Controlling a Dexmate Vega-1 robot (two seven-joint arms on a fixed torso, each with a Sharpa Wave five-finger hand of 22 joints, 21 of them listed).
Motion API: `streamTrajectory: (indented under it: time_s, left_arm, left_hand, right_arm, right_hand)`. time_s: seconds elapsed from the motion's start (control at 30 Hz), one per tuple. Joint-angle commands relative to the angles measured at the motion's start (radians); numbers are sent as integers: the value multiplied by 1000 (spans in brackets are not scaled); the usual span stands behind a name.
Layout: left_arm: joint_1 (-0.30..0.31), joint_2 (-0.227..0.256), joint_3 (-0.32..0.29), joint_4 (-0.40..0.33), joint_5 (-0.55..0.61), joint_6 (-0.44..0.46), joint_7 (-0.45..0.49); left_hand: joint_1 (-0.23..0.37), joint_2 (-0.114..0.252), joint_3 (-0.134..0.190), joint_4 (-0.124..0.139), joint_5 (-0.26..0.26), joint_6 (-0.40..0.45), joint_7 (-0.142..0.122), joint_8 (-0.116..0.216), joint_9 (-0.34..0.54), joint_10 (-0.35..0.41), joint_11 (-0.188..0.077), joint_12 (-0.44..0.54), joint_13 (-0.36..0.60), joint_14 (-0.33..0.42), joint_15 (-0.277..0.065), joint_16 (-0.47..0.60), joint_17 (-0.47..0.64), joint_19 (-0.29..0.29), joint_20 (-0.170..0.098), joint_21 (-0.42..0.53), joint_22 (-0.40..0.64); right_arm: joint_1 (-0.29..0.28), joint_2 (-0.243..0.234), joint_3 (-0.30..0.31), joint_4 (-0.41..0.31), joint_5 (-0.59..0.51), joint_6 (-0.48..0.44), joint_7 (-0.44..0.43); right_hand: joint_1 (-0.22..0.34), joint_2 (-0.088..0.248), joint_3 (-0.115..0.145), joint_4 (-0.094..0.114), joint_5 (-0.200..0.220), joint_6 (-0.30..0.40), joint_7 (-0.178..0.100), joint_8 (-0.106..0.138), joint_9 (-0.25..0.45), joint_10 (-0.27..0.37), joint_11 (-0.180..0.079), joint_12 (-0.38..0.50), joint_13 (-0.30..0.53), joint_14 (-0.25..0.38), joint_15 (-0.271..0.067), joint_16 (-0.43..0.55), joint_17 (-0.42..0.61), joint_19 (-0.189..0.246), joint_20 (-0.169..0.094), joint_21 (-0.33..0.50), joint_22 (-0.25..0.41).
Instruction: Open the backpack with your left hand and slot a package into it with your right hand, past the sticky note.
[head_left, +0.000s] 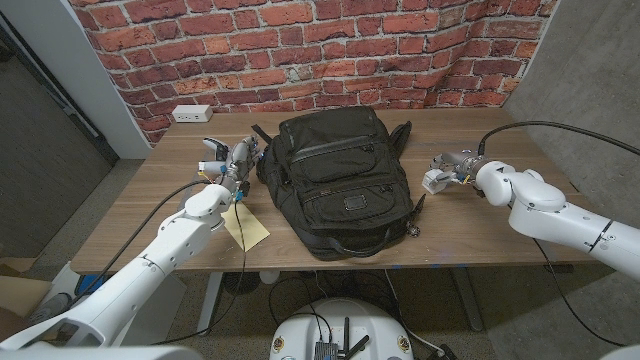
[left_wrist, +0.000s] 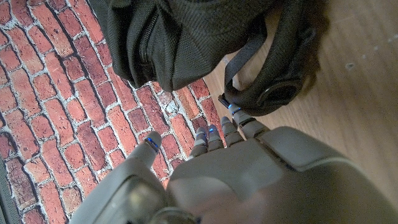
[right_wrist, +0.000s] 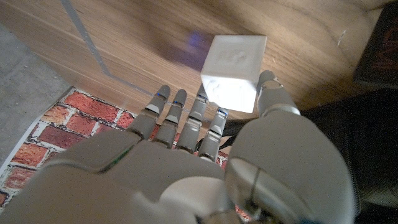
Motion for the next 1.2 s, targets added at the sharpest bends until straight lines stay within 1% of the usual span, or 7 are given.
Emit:
streamTrajectory:
  time_s: [0.03,0.17,0.27,0.3,0.47,0.83,1.2]
  left_arm:
    - [-10,-3,2,9,0,5,-1]
    - [-10,-3,1,8,0,6,2]
    - [-10,-2,0,9,0,3,0]
    - [-10,-1,0,7,1,6,3]
    - [-4,4,-3,-2,1,5,4]
    - [18,17,-12,-34,7,1,16]
    - [43,35,-17,-89,20,11,39]
  left_hand:
    - [-1,57,3,0,3,5,-10,-2,2,5,-4,-2,6,9,1,-1,6,10,-15,-5,4]
    - [-1,57,3,1,3,6,-10,-2,2,6,-4,-3,6,10,1,-1,6,10,-15,-5,4]
    - [-1,57,3,1,3,6,-10,-2,2,6,-4,-3,6,10,2,-1,6,10,-15,-5,4]
    - [-1,57,3,1,3,6,-10,-2,2,6,-5,-3,6,10,2,-1,6,10,-15,-5,4]
    - [-2,57,3,1,3,5,-10,-2,3,6,-5,-3,6,9,2,-2,6,10,-16,-5,4]
    - [-2,57,4,1,3,6,-11,-2,3,6,-6,-3,6,10,2,-2,6,10,-16,-5,4]
    - [-2,57,5,1,3,6,-10,-2,3,8,-6,-3,6,11,1,-2,6,11,-15,-5,4]
  right_arm:
    - [12,28,-12,27,-45,11,-20]
    - [14,35,-14,36,-56,16,-28]
    - [13,40,-15,41,-66,15,-37]
    - [13,40,-15,42,-69,17,-40]
    - [8,44,-11,41,-79,14,-53]
    - [-2,41,2,24,-90,6,-61]
    - [-8,34,23,24,-66,31,-65]
  right_hand:
    - [28,9,-8,-1,-3,41,0,21,6,65,-35,14,10,26,-111,20,6,18,-11,3,6]
    - [42,17,-15,0,-4,83,0,41,9,121,-49,25,16,59,-134,46,11,32,-30,3,6]
    - [48,20,-17,-1,-4,100,-1,48,10,142,-57,28,15,72,-142,56,13,37,-33,3,6]
    - [51,21,-19,-1,-4,108,-1,52,10,153,-67,29,15,76,-145,61,14,38,-33,2,6]
    - [69,31,-23,-2,-1,146,-1,69,11,205,-77,30,6,100,-151,82,16,50,-48,3,6]
    - [91,56,-16,-1,6,183,-1,84,12,253,-87,28,-6,130,-163,99,11,55,-75,0,5]
    - [112,77,-5,-2,13,224,0,103,13,301,-88,25,-15,178,-172,108,-2,68,-133,-2,1]
